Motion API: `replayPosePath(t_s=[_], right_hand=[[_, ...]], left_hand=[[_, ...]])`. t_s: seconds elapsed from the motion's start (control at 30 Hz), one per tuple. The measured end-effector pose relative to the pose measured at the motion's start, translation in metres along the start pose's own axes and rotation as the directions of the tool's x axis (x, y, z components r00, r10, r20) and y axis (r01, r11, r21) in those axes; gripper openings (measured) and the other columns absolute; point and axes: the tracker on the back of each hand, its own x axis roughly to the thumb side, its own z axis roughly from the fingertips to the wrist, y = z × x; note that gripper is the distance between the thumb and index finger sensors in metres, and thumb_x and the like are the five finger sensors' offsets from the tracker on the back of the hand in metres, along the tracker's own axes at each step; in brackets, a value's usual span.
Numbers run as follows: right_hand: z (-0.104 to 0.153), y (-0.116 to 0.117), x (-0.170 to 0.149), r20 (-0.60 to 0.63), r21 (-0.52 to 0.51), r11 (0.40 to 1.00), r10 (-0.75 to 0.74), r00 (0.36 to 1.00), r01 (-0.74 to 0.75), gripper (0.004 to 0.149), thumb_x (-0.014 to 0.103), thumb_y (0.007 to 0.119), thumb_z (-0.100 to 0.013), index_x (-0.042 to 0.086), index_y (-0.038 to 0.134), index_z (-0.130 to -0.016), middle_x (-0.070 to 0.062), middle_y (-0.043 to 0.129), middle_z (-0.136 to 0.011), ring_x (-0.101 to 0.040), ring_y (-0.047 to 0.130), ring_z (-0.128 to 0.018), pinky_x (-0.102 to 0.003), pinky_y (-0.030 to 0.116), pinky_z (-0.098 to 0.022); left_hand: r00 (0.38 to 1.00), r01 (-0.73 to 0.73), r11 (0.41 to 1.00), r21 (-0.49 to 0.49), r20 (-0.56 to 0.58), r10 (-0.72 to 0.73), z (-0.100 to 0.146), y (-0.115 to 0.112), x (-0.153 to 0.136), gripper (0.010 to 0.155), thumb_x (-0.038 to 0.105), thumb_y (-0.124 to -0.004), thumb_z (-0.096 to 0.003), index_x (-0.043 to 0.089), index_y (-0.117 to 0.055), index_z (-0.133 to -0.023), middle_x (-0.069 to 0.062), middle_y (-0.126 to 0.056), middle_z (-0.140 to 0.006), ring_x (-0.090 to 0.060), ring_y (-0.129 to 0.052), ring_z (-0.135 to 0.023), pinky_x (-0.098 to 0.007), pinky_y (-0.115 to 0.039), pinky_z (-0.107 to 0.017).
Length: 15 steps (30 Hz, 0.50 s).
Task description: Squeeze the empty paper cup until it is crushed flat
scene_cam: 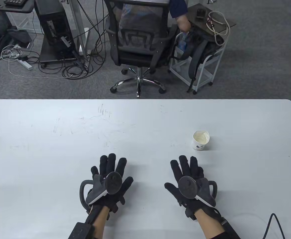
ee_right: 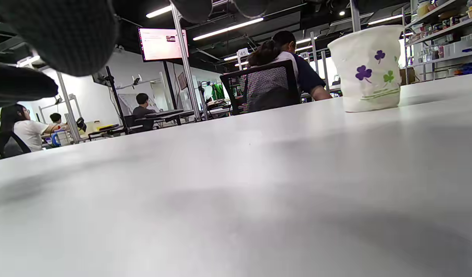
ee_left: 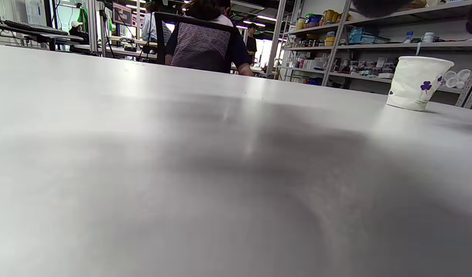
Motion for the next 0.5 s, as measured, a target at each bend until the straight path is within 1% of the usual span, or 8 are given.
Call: replayPosePath(t_s=[0.13,0.3,0.4,0.47,0.5], right_hand=[[0.004,-0.003,-0.001,0.010,-0.033,0.999,0.014,1.000,-0.014,0.086,0.066,0.072,-0.043,0.030,0.032,-0.109,-0.012,0.026,-0.118,-0.052,0.024,-0.102,-0.069,0.040,-0.069],[0.002,-0.011,-0.008,-0.024,-0.050,0.999,0.005,1.000,-0.006,0.086,0.066,0.074,-0.043,0.032,0.033,-0.110,-0.011,0.024,-0.118,-0.056,0.022,-0.101,-0.071,0.039,-0.069],[-0.012,-0.025,-0.018,-0.074,-0.077,0.997,0.015,0.997,-0.021,0.086,0.065,0.076,-0.043,0.034,0.033,-0.110,-0.011,0.023,-0.119,-0.059,0.021,-0.100,-0.071,0.039,-0.069],[-0.029,-0.033,-0.025,-0.109,-0.084,0.996,0.013,0.994,-0.022,0.086,0.065,0.077,-0.042,0.036,0.033,-0.109,-0.011,0.022,-0.118,-0.060,0.021,-0.099,-0.071,0.040,-0.069],[-0.040,-0.037,-0.029,-0.140,-0.079,0.995,0.053,0.989,-0.064,0.086,0.065,0.079,-0.041,0.038,0.033,-0.109,-0.010,0.021,-0.119,-0.059,0.018,-0.100,-0.072,0.037,-0.069]], left_hand=[[1.000,-0.021,1.000,0.008,0.020,0.021,0.000,-0.001,0.003,0.080,0.074,-0.057,-0.0572,0.037,-0.024,-0.120,-0.006,-0.010,-0.125,-0.035,-0.004,-0.111,-0.072,-0.028,-0.072],[0.999,-0.025,1.000,0.005,0.028,0.025,0.000,-0.001,0.003,0.079,0.073,-0.058,-0.0573,0.037,-0.025,-0.120,-0.006,-0.012,-0.125,-0.035,-0.006,-0.111,-0.072,-0.028,-0.072],[0.999,-0.039,0.999,-0.001,0.034,0.039,-0.001,0.000,0.003,0.079,0.073,-0.058,-0.0575,0.036,-0.025,-0.120,-0.007,-0.012,-0.125,-0.036,-0.006,-0.111,-0.072,-0.028,-0.072],[0.999,-0.028,1.000,-0.007,0.038,0.028,-0.001,0.000,0.005,0.079,0.073,-0.057,-0.0577,0.037,-0.024,-0.120,-0.006,-0.012,-0.125,-0.035,-0.006,-0.112,-0.072,-0.028,-0.072],[0.999,-0.027,1.000,-0.014,0.041,0.028,0.000,-0.001,0.006,0.079,0.073,-0.057,-0.0578,0.037,-0.024,-0.120,-0.007,-0.013,-0.125,-0.035,-0.006,-0.112,-0.072,-0.028,-0.072]])
